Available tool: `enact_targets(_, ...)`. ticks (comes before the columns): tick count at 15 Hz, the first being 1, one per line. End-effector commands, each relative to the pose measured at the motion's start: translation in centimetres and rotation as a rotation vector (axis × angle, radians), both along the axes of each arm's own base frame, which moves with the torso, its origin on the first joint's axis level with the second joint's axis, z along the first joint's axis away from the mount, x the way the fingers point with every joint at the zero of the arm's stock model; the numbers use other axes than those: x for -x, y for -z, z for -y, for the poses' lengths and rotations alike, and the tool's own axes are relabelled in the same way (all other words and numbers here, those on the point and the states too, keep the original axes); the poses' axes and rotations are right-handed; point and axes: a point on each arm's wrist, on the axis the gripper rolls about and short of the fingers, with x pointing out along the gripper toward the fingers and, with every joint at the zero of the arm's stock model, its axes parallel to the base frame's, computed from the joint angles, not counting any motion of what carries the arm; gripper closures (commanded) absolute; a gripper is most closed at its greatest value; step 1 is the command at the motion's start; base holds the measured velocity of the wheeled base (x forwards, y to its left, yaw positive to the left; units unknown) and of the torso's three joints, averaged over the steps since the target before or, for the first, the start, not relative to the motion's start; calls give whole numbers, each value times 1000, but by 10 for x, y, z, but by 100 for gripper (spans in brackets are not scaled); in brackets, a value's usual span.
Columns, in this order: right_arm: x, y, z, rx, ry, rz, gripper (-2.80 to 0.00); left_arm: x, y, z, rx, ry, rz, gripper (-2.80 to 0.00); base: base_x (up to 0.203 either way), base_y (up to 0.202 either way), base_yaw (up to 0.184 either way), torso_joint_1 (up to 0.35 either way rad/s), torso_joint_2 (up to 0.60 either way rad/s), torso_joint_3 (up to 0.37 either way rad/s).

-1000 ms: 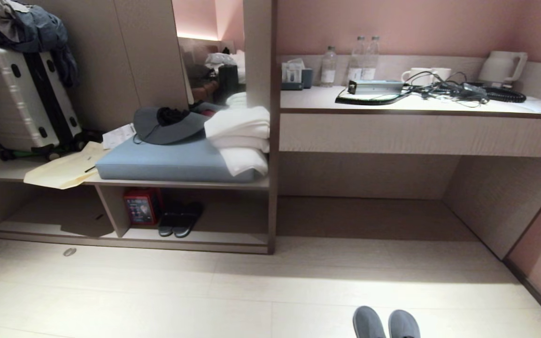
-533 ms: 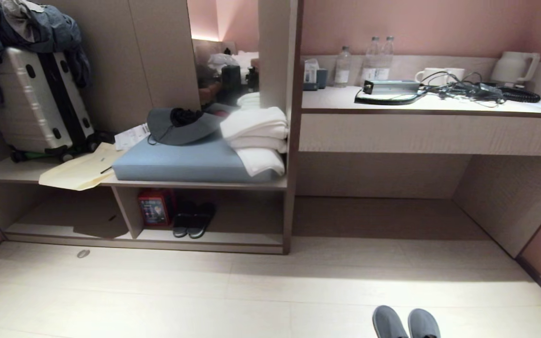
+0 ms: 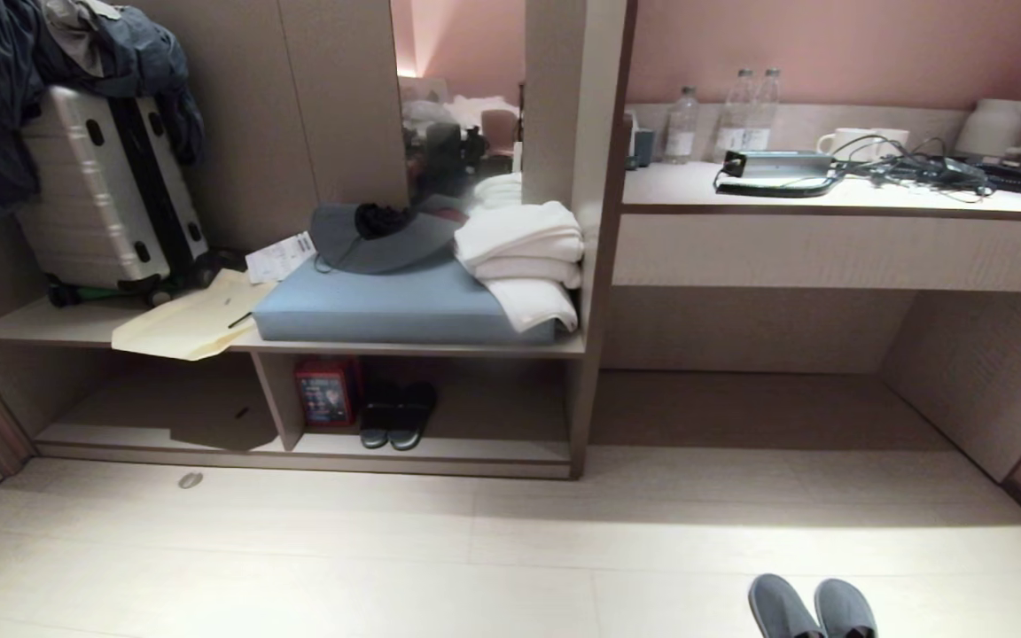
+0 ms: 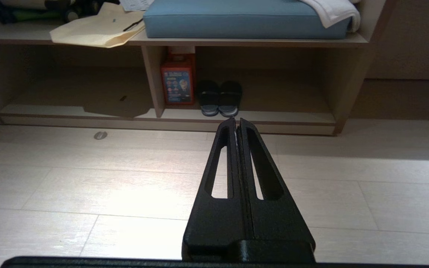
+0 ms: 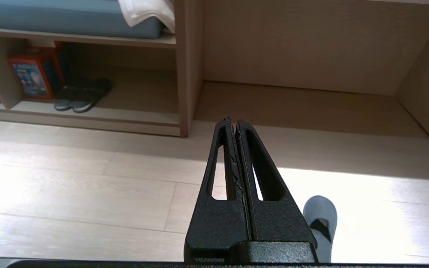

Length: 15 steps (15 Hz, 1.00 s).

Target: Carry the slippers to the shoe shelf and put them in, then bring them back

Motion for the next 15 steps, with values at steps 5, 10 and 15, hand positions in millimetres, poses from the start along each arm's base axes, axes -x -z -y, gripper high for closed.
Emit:
enact_targets(5,0,0,0,0,-1,0,0,0,0,0,-4,-1,-1,0,0,174,-3,2,3,0)
enact_targets(10,0,0,0,2,-1,0,0,0,0,0,3,0,-2,0,-31,13,0,1,2,1)
enact_targets(15,0,0,0,2,-1,0,0,0,1,0,3,0,-4,0,-193,0,2,2,2,2)
